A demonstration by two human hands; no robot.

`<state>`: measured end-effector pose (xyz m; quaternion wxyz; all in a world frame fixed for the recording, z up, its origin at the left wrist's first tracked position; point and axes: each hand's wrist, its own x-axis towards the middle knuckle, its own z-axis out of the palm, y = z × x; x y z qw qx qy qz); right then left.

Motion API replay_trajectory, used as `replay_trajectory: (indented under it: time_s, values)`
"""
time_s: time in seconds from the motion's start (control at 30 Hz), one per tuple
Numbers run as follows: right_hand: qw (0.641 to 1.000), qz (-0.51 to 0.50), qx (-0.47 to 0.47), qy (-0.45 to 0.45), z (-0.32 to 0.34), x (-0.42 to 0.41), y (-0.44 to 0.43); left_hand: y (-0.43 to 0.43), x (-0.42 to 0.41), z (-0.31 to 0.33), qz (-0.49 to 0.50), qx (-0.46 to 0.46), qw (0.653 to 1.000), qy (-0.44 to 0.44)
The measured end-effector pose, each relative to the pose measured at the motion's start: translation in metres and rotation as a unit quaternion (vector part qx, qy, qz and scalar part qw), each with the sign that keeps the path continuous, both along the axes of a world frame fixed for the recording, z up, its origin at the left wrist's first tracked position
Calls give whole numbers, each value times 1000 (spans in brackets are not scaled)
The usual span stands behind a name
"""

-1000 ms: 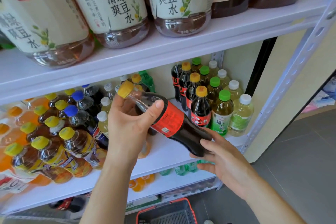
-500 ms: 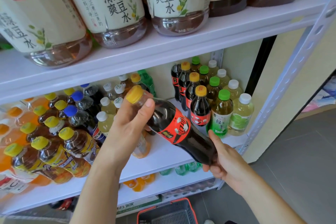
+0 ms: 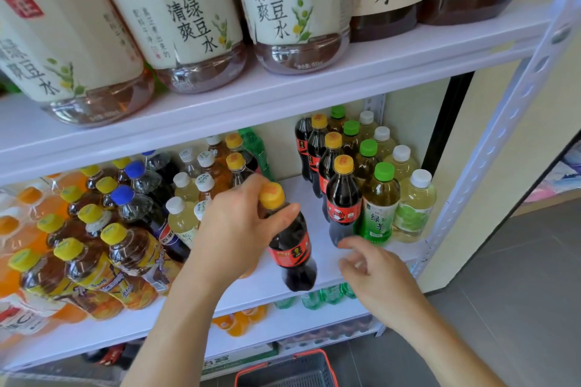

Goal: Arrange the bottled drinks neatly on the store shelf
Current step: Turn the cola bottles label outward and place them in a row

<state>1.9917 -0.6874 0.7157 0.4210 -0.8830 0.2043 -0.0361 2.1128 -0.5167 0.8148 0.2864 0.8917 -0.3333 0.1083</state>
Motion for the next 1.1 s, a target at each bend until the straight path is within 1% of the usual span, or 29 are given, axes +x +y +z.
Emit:
replay_trajectory:
  time_s: [0.07,0.13,0.23,0.3,0.37,0.5,0.67,0.77,0.9,1.03,1.1]
  values:
    - [992,-6,-51,-114,11,1,-4,-7,8,-4,7,52,999,-9]
    - [972,-1,-122,-203,25,5,-11,-15,18,-10,20,54,998,-6]
    - [944,-8,-206,-255,42,20,-23,-28,36,-19,41,34,998,-23]
    - [936,-8,-248,-252,50,32,-31,-42,51,-23,64,26,997,-31]
    - [935,-2,-280,-219,53,46,-39,-58,68,-28,82,14,996,-34]
    - [932,24,-308,-188,49,65,-50,-89,106,-38,108,8,994,-18]
    - [934,47,-292,-200,42,74,-58,-117,141,-47,145,27,989,23]
    - [940,45,-272,-202,40,77,-59,-126,156,-46,189,52,979,58]
    - [944,45,-248,-215,36,78,-60,-132,170,-40,164,35,977,129]
    - [948,46,-226,-218,31,77,-61,-132,167,-35,175,87,968,155]
    - [947,48,-230,-219,30,77,-61,-128,161,-34,162,110,967,163]
